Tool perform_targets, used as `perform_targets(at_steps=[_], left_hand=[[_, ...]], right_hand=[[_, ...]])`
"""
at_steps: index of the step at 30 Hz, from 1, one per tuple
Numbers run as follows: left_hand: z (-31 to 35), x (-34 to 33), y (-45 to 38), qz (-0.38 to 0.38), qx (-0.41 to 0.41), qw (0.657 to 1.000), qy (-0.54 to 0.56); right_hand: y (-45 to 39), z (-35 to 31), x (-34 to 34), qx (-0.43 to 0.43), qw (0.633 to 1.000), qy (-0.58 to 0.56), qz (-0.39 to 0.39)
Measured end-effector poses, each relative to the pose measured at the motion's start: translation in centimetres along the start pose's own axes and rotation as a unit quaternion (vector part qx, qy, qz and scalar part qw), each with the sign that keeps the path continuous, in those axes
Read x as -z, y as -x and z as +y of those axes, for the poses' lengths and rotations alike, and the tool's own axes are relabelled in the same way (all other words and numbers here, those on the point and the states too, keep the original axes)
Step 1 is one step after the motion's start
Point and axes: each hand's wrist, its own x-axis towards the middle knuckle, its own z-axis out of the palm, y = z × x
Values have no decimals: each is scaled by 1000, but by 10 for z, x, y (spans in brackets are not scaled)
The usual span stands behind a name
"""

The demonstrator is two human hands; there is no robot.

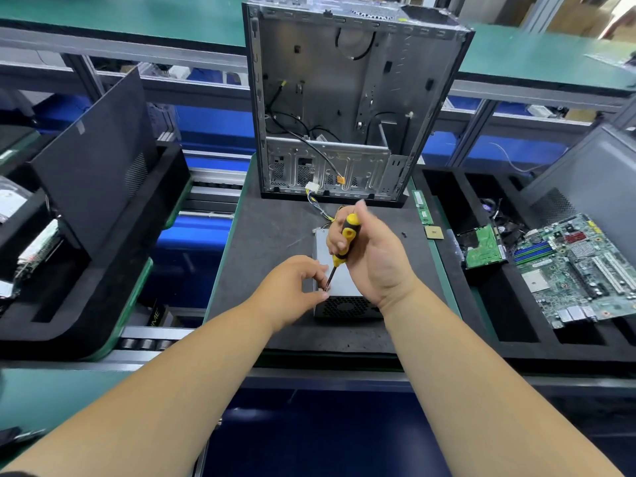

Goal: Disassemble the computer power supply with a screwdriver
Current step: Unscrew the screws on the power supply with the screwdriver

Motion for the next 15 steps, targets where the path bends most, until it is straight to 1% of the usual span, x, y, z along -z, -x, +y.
perform_targets(at_steps=[5, 9, 12, 13, 15], left_hand=[[3, -1, -1, 2, 5, 1000, -11], [6, 0, 0, 2, 18, 1000, -26], [9, 0, 1, 7, 24, 999, -34], [11, 0, 1, 7, 27, 999, -38], [13, -1, 2, 6, 35, 998, -43]], right_hand=[[4, -3, 3, -1, 999, 45, 2], [2, -9, 9, -6, 989, 145, 25], [0, -12, 13, 0, 971, 233, 52], [0, -12, 14, 1, 966, 251, 57], [0, -11, 15, 1, 967, 247, 59]])
